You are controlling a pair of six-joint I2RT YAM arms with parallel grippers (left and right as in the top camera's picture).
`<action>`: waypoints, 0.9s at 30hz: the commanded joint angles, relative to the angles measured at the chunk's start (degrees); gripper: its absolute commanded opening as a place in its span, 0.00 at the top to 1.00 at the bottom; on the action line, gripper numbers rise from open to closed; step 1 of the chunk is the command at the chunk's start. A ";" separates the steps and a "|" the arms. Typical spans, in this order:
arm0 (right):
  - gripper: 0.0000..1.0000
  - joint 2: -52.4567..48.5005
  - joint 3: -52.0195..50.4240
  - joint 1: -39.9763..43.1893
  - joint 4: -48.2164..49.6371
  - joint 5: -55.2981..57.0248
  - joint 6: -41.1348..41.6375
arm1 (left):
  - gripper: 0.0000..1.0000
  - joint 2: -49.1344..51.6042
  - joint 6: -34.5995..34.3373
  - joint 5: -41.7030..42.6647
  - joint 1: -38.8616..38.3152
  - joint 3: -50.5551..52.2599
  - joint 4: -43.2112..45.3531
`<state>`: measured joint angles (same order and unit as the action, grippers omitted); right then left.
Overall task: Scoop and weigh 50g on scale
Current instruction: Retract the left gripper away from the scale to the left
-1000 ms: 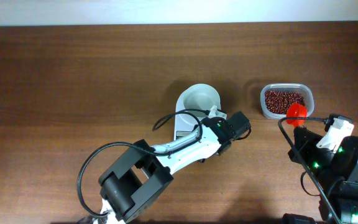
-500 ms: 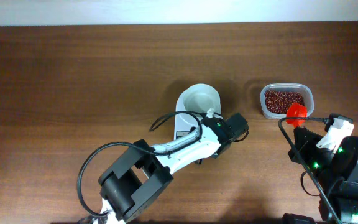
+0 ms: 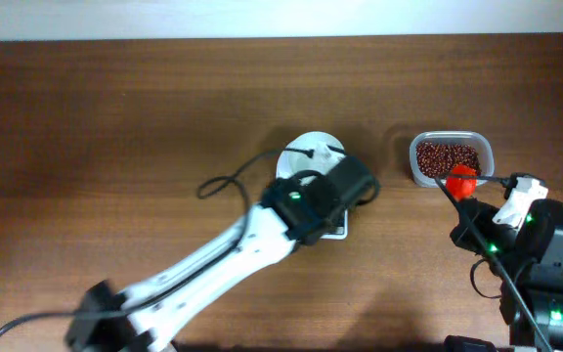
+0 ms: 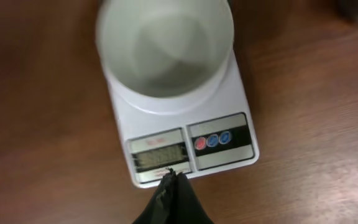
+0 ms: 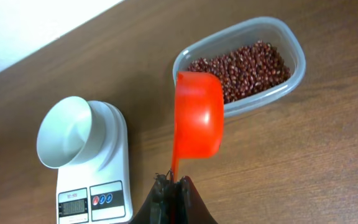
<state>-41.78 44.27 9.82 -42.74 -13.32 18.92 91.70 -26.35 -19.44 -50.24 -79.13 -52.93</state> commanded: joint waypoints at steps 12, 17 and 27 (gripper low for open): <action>0.96 -0.55 1.18 0.26 1.81 -0.13 3.23 | 0.01 -15.69 14.84 -3.06 7.28 -0.85 -12.85; 0.96 -0.59 1.18 0.26 1.81 -0.13 3.21 | 0.01 -15.78 37.31 8.31 8.72 -1.44 -11.45; 0.96 -0.59 1.18 0.28 1.60 -2.67 3.17 | 0.01 -16.02 64.81 39.76 24.83 -8.46 -18.64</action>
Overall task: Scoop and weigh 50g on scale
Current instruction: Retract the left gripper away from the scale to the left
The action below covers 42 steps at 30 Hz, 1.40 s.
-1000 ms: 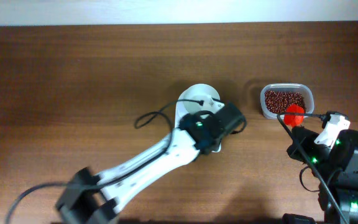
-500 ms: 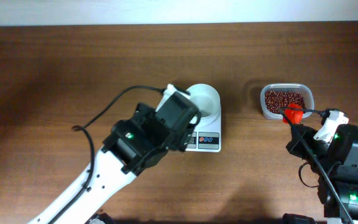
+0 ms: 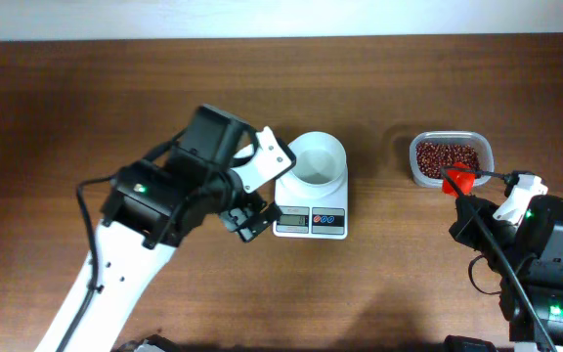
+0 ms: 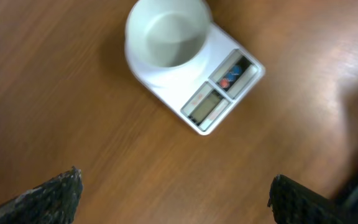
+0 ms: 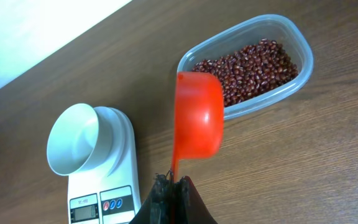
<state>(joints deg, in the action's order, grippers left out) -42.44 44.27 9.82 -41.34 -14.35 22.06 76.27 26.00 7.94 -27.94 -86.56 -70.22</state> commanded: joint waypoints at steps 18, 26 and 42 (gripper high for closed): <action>0.96 0.07 1.16 0.26 -0.48 -4.76 0.04 | 0.01 -0.59 12.41 8.76 3.34 -1.03 -4.04; 0.96 0.07 1.16 0.26 -1.81 -4.76 0.04 | 0.01 -0.59 12.41 8.76 3.34 -1.03 -4.07; 0.96 0.07 1.16 0.26 -3.21 -4.96 0.04 | 0.01 -0.59 17.88 8.96 13.84 -1.03 -10.05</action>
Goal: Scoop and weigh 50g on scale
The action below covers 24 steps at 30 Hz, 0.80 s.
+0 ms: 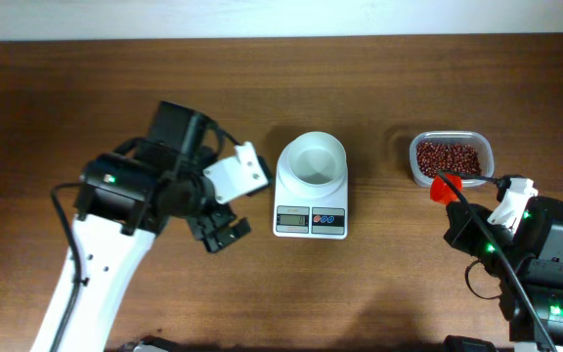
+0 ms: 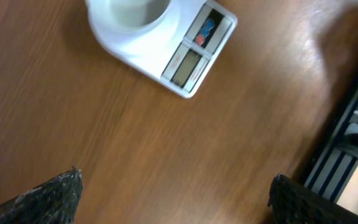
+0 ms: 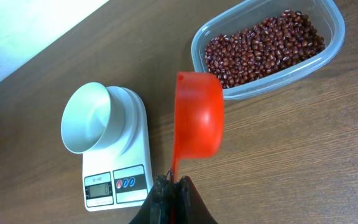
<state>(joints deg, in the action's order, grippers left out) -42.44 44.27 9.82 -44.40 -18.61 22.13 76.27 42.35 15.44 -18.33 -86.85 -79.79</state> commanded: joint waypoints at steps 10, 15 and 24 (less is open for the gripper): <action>0.96 0.04 1.16 0.26 -0.66 -0.68 -0.07 | 0.01 -0.59 7.48 10.29 6.23 0.66 -0.59; 0.96 0.04 1.16 0.26 -0.70 -0.68 -0.09 | 0.01 -0.59 7.45 10.27 6.23 4.46 2.23; 0.96 0.04 1.16 0.26 -1.11 -0.68 -0.07 | 0.01 -0.76 7.19 7.28 6.23 6.25 3.91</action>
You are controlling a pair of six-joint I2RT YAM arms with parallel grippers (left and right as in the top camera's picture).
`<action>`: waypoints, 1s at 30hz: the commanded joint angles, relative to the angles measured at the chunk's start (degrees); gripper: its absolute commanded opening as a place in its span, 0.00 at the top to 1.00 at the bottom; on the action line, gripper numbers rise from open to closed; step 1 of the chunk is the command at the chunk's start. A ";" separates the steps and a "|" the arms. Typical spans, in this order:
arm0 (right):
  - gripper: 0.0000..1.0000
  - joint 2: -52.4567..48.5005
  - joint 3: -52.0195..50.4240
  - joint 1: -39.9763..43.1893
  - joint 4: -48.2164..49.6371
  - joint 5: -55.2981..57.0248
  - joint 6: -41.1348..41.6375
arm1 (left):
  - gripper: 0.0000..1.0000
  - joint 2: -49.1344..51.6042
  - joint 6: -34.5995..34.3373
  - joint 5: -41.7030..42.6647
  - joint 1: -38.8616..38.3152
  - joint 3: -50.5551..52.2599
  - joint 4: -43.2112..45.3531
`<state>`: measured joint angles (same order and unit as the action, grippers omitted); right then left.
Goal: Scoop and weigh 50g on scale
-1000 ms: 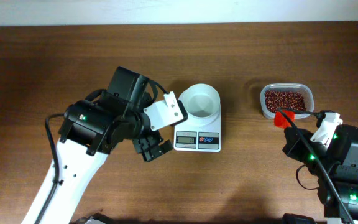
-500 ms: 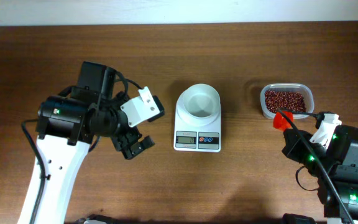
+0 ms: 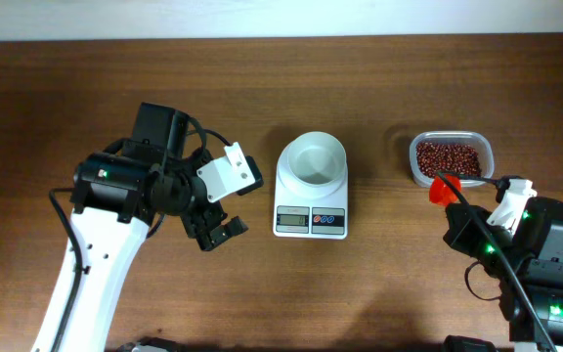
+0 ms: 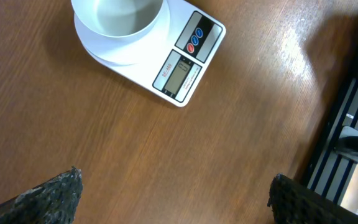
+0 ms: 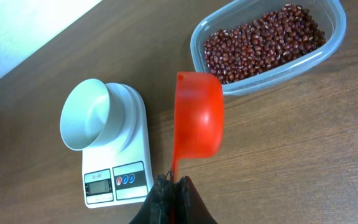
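Observation:
A white scale (image 3: 310, 210) with an empty white bowl (image 3: 312, 162) on it stands mid-table; it also shows in both wrist views (image 4: 179, 62) (image 5: 114, 177). A clear tub of red beans (image 3: 447, 157) (image 5: 266, 42) sits to its right. My right gripper (image 5: 171, 182) is shut on the handle of an empty orange scoop (image 5: 198, 116) (image 3: 443, 190), held just in front of the tub. My left gripper (image 3: 218, 233) is open over bare table left of the scale, its fingertips (image 4: 55, 193) wide apart.
The brown wooden table (image 3: 86, 98) reaches to a pale wall at the back. A dark rack at the table's edge (image 4: 353, 124) shows in the left wrist view.
My left gripper has shifted slightly further left of the scale, still open. The right gripper with the scoop has hardly moved.
At first my left gripper was shut over the scale's display edge. Then it was open and back to the scale's left, and has stayed away since. My right gripper held the empty scoop near the bean tub throughout, drawing slightly back from it.

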<state>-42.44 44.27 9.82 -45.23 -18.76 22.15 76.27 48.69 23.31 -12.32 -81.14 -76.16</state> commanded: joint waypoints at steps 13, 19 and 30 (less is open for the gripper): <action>0.96 0.07 1.16 0.26 -0.50 -0.57 -0.07 | 0.01 -0.76 0.87 -0.61 0.22 0.55 0.07; 0.96 0.04 1.16 0.26 -0.46 -0.57 -0.07 | 0.01 -0.76 0.87 -0.61 0.22 0.55 0.07; 0.96 0.07 1.16 0.28 -0.92 -3.34 -0.04 | 0.01 -0.76 0.87 -0.59 0.22 0.55 0.04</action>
<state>-42.44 44.27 9.82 -45.89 -20.91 22.13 76.27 48.69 22.92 -12.29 -81.14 -76.07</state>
